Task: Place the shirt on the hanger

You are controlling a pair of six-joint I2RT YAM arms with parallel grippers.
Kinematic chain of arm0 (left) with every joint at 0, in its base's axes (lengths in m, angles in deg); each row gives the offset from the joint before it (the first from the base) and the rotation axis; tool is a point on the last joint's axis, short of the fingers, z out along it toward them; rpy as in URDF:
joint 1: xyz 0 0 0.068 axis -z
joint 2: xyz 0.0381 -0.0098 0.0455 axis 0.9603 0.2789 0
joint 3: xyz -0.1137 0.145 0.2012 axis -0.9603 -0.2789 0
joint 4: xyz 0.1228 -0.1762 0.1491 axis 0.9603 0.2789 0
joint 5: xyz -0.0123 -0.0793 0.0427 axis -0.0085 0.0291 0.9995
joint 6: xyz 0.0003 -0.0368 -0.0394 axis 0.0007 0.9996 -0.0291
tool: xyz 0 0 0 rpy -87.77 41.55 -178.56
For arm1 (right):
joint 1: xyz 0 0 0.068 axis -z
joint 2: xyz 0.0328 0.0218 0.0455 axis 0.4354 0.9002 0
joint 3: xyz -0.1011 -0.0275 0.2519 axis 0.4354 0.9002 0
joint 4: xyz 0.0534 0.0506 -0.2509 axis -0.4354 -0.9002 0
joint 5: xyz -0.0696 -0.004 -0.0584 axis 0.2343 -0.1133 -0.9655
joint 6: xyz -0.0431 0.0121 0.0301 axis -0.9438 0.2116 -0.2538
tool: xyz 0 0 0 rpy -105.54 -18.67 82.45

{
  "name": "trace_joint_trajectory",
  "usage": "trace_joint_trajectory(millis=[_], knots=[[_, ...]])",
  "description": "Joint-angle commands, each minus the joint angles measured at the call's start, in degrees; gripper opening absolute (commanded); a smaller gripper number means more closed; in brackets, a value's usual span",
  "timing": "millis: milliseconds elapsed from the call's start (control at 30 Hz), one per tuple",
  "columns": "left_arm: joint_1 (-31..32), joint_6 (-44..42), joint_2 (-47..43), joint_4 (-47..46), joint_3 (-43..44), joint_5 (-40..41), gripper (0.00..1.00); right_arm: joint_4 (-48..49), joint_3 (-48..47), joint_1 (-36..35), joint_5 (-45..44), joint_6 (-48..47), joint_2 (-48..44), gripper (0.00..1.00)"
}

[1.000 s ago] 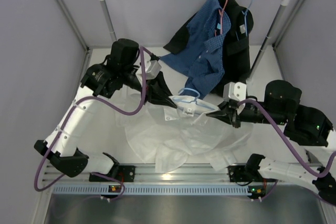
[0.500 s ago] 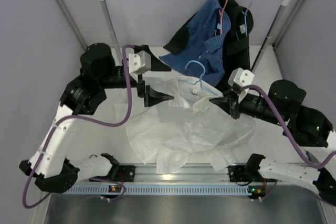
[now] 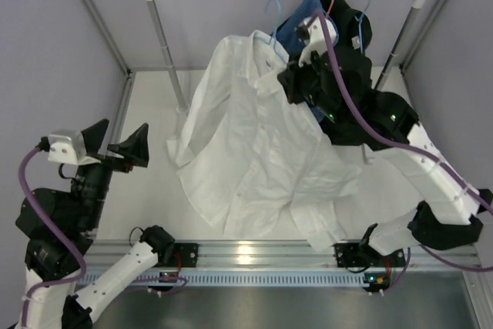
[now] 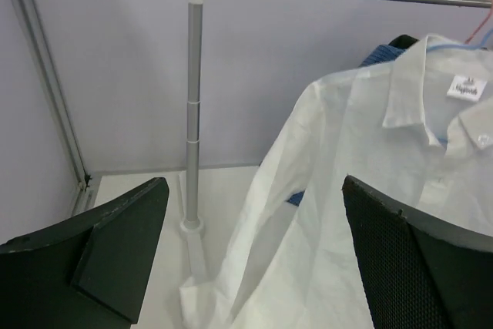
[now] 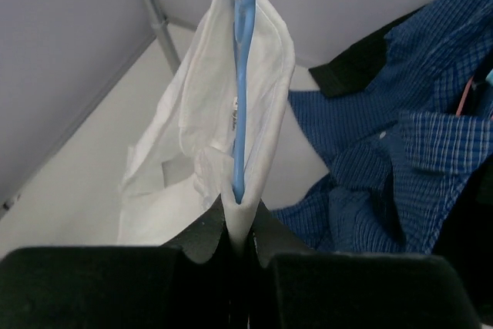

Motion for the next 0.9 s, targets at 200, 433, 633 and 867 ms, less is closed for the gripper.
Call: trace_joint_trajectory(millis=[200, 433, 633, 867], knots=[[0.02, 2.60, -13.30, 0.51, -26.51, -2.58, 0.98, -0.48, -36.55, 3.30, -18.40, -0.24, 27.01, 0.00], [0.02, 7.78, -21.82, -1.69, -35.75, -3.27, 0.98, 8.65, -38.79, 5.15, -21.68, -6.48, 31.96, 0.00], [-0.24, 9.01, -21.83, -0.72, -35.94, -4.60, 0.98, 11.91, -38.79, 6.12, -24.75, -10.79, 36.18, 0.00], [-1.82, 9.54, -21.57, -0.11, -35.94, -2.93, 0.98, 14.02, -32.90, 6.65, -26.85, -3.24, 36.36, 0.00]])
